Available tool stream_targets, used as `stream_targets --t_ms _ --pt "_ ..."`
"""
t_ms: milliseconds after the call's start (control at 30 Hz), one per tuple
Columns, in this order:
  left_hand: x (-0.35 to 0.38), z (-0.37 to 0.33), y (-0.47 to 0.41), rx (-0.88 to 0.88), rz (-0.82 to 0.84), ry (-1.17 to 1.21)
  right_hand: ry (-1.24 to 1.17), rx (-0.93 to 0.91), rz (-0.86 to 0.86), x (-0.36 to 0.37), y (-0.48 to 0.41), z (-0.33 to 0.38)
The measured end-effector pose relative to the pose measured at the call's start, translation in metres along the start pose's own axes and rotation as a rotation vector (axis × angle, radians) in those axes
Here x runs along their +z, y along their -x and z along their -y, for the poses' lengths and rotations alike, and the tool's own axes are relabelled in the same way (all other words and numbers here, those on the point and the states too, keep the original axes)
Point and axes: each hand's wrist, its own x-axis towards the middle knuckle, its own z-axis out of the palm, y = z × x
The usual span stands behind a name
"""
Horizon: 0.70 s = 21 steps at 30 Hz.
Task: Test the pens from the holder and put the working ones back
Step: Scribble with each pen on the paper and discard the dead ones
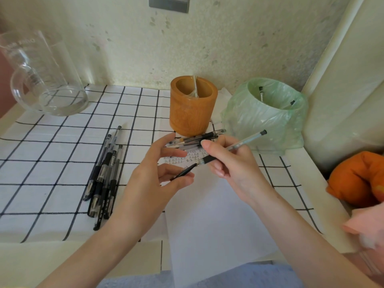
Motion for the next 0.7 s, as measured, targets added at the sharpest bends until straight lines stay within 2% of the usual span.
stream_targets --t_ms 167,300,467,700 --pt "0.002 0.000 0.002 0.029 0.007 -0.127 0.122 0.031 0.109 0.006 0.003 -0.005" --pt "-0.004 0.002 0.002 0.027 0.014 -0.293 0.032 0.018 0.246 0.005 0.004 -0.006" --pt "-0.004 0.004 0.004 0.071 0.006 -0.508 0.043 0.052 0.206 0.006 0.008 -0.004" --pt "0.001 0.003 0.007 0.062 0.065 -0.602 0.076 0.065 0.230 0.005 0.011 -0.008"
